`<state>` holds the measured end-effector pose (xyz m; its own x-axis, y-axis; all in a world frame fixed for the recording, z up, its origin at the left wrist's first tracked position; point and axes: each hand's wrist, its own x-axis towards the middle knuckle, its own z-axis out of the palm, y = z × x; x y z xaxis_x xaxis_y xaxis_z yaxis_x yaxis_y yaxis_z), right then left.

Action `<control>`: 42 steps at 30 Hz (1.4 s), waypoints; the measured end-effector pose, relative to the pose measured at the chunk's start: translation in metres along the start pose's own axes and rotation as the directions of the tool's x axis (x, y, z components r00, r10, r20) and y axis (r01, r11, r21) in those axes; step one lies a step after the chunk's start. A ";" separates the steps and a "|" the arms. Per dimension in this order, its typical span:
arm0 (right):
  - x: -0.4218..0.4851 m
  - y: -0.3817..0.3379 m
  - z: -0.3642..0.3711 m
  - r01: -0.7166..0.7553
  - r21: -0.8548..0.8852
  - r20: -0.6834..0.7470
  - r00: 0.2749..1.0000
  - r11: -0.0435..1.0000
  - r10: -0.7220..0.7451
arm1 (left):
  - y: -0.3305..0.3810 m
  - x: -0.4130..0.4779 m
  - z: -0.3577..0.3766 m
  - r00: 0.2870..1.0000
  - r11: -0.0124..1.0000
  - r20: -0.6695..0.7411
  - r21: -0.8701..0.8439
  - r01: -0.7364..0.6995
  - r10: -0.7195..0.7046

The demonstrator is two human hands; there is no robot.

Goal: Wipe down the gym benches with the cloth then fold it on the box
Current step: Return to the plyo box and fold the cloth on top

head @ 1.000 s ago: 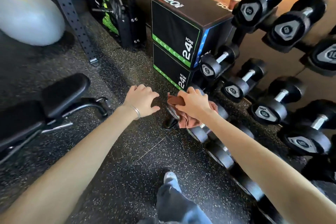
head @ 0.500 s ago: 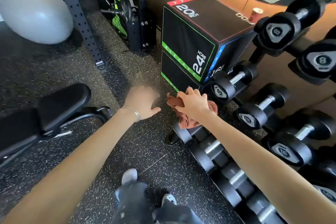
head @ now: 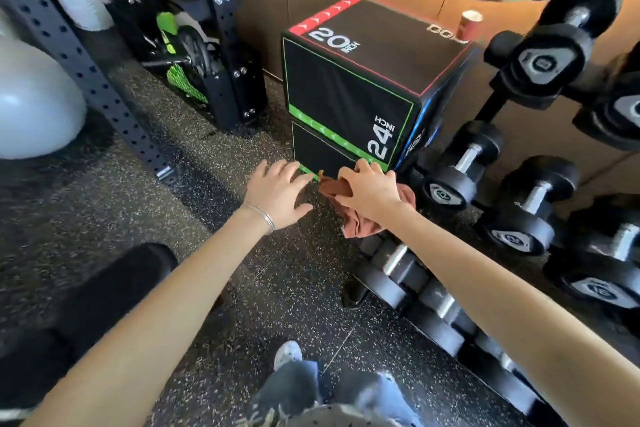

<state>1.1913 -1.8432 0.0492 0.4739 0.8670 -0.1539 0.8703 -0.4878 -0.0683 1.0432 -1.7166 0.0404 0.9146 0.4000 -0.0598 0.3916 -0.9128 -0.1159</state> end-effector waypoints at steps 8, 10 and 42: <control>0.061 -0.014 -0.004 -0.092 0.022 0.007 0.996 0.996 0.092 | -0.058 0.052 0.020 0.997 0.997 -0.004 0.001 -0.074 0.074; 0.078 -0.014 -0.004 -0.100 0.023 0.011 0.995 0.995 0.100 | -0.066 0.067 0.026 0.997 0.996 0.002 -0.012 -0.083 0.083; 0.426 0.142 -0.018 -0.342 0.163 0.053 0.940 0.925 0.338 | -0.161 0.474 0.051 0.954 0.954 0.049 -0.061 -0.294 0.297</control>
<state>1.5193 -1.5408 -0.0080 0.7322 0.6446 -0.2201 0.6214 -0.7645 -0.1715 1.4083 -1.3753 -0.0201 0.9836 0.1140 -0.1395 0.1106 -0.9934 -0.0320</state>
